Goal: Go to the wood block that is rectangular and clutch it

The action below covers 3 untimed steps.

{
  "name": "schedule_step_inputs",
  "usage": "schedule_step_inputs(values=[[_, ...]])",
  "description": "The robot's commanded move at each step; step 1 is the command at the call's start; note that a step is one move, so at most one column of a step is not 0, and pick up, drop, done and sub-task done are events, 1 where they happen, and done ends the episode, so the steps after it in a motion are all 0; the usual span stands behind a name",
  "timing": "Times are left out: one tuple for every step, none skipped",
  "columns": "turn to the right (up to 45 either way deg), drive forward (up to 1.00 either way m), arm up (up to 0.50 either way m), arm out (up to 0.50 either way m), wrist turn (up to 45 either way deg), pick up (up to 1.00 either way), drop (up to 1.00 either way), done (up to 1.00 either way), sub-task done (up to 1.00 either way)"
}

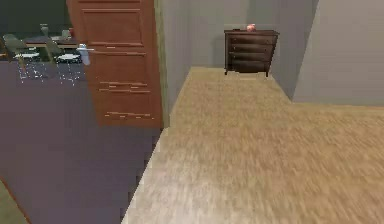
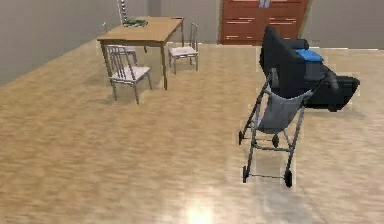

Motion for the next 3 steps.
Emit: schedule_step_inputs(values=[[0.0, 0.60, 0.00, 0.00, 0.0, 0.00, 0.00, 0.00, 0.00], [-33.0, 0.00, 0.00, 0.00, 0.0, 0.00, 0.00, 0.00, 0.00], [0.0, 0.45, 0.00, 0.00, 0.0, 0.00, 0.00, 0.00, 0.00]])
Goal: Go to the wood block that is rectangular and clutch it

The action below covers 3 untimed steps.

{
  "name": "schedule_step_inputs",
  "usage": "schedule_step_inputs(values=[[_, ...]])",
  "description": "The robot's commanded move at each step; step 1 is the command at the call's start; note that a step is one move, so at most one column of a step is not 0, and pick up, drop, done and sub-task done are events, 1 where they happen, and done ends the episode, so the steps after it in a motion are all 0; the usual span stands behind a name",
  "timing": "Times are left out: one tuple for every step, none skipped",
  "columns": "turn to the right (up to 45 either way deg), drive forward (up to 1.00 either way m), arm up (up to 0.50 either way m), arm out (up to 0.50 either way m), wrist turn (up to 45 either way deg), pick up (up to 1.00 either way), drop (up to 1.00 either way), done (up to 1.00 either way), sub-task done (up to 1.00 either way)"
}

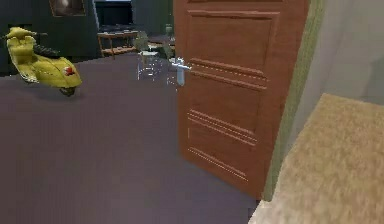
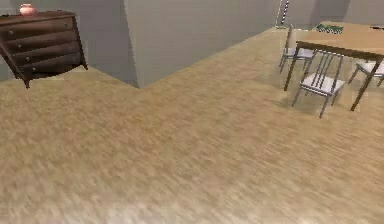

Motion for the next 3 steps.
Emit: schedule_step_inputs(values=[[-42.0, 0.00, 0.00, 0.00, 0.0, 0.00, 0.00, 0.00, 0.00], [0.0, 1.00, 0.00, 0.00, 0.0, 0.00, 0.00, 0.00, 0.00], [-3.0, 0.00, 0.00, 0.00, 0.0, 0.00, 0.00, 0.00, 0.00]])
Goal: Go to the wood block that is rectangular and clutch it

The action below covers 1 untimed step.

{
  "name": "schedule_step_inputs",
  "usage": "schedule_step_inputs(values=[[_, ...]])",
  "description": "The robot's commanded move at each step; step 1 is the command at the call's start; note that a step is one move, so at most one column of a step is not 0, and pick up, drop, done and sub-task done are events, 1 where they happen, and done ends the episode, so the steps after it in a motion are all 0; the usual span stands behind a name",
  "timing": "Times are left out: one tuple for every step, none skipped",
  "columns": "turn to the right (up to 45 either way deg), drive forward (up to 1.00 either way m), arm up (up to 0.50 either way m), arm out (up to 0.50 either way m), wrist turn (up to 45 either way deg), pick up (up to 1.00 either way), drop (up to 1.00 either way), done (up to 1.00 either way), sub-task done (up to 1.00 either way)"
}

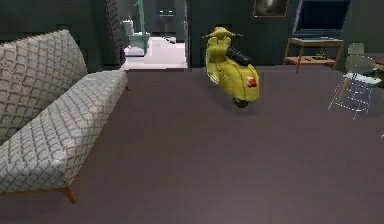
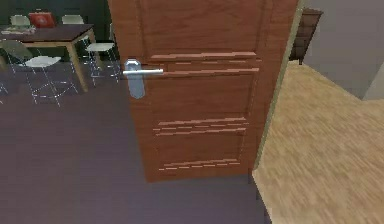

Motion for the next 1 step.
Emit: schedule_step_inputs(values=[[0.0, 0.35, 0.00, 0.00, 0.0, 0.00, 0.00, 0.00, 0.00]])
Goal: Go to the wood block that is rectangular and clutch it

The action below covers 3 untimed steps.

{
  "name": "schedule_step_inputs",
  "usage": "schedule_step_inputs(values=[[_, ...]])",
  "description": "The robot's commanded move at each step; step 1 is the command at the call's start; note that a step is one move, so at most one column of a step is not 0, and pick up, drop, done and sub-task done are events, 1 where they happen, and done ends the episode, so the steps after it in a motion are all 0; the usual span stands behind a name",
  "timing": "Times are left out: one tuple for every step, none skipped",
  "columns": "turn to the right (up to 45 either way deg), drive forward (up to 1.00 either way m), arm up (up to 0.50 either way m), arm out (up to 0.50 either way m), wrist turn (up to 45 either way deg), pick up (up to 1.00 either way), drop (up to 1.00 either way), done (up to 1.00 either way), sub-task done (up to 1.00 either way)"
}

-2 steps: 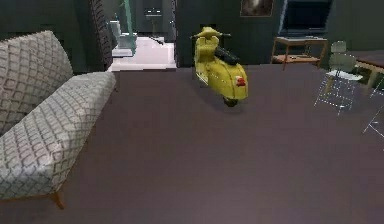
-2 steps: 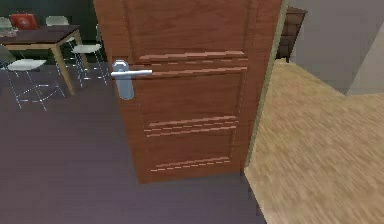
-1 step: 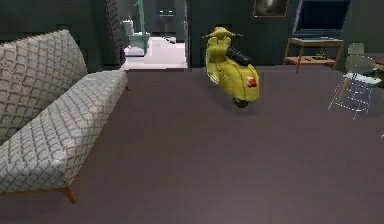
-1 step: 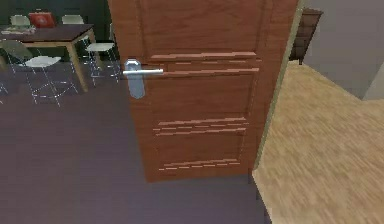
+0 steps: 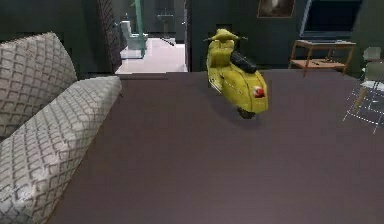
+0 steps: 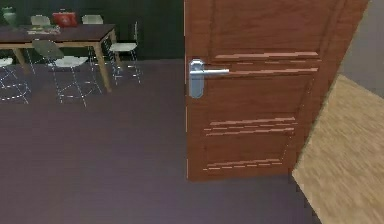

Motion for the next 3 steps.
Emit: schedule_step_inputs(values=[[-3.0, 0.00, 0.00, 0.00, 0.0, 0.00, 0.00, 0.00, 0.00], [0.0, 1.00, 0.00, 0.00, 0.0, 0.00, 0.00, 0.00, 0.00], [0.0, 1.00, 0.00, 0.00, 0.0, 0.00, 0.00, 0.00, 0.00]])
